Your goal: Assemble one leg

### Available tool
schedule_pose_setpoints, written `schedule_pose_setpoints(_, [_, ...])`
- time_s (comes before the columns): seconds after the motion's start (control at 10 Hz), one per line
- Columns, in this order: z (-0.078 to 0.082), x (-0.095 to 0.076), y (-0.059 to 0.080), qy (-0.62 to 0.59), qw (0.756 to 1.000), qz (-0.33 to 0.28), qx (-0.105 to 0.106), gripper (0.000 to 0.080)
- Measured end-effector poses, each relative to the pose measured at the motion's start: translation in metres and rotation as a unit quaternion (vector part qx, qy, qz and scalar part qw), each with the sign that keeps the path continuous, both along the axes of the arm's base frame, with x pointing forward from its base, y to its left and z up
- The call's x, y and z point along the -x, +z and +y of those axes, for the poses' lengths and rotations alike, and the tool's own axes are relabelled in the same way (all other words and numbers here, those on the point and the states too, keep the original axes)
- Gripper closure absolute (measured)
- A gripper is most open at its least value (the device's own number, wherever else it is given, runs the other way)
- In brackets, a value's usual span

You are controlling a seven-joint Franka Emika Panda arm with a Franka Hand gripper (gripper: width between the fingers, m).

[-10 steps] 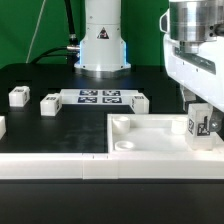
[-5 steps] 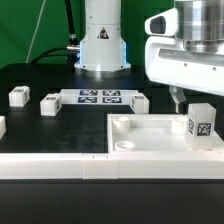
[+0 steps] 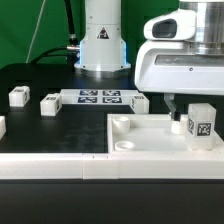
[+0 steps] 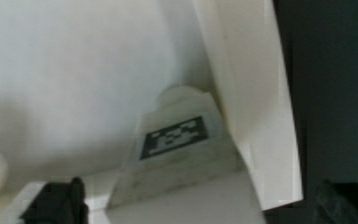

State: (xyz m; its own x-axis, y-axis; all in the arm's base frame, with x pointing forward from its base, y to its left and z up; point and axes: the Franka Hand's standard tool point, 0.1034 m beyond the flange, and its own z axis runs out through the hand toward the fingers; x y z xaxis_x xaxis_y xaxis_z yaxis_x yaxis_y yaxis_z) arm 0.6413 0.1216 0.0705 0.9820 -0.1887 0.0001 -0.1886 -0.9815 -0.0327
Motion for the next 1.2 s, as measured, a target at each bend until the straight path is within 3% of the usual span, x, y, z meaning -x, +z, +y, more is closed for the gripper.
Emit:
schedule_pose_setpoints(0.2, [0.0001, -0.0007, -0.0007, 0.045, 0.999, -0.008, 0.001, 0.015])
schedule_pose_setpoints(0.3, [-0.0005, -0.0008, -0.0008, 0.056, 0.998, -0.009, 0.002, 0.0284])
schedule_pose_setpoints(0.4, [-0.0005, -0.0008, -0.0009, 0.055, 0.998, -0.009, 0.002, 0.0284])
schedule_pose_setpoints(0.5, [-0.0006, -0.0007, -0.0011, 0.055, 0.998, -0.008, 0.002, 0.0422])
schedule_pose_setpoints(0.6, [-0.0006, -0.0007, -0.0011, 0.055, 0.998, -0.008, 0.002, 0.0509])
schedule_pose_setpoints(1.0, [-0.0063, -0.0021, -0.0012, -0.006, 1.0, -0.008, -0.01, 0.0509])
schedule_pose_setpoints(1.2, [-0.0066, -0.0021, -0.0007, -0.153, 0.988, 0.0, -0.023, 0.0509])
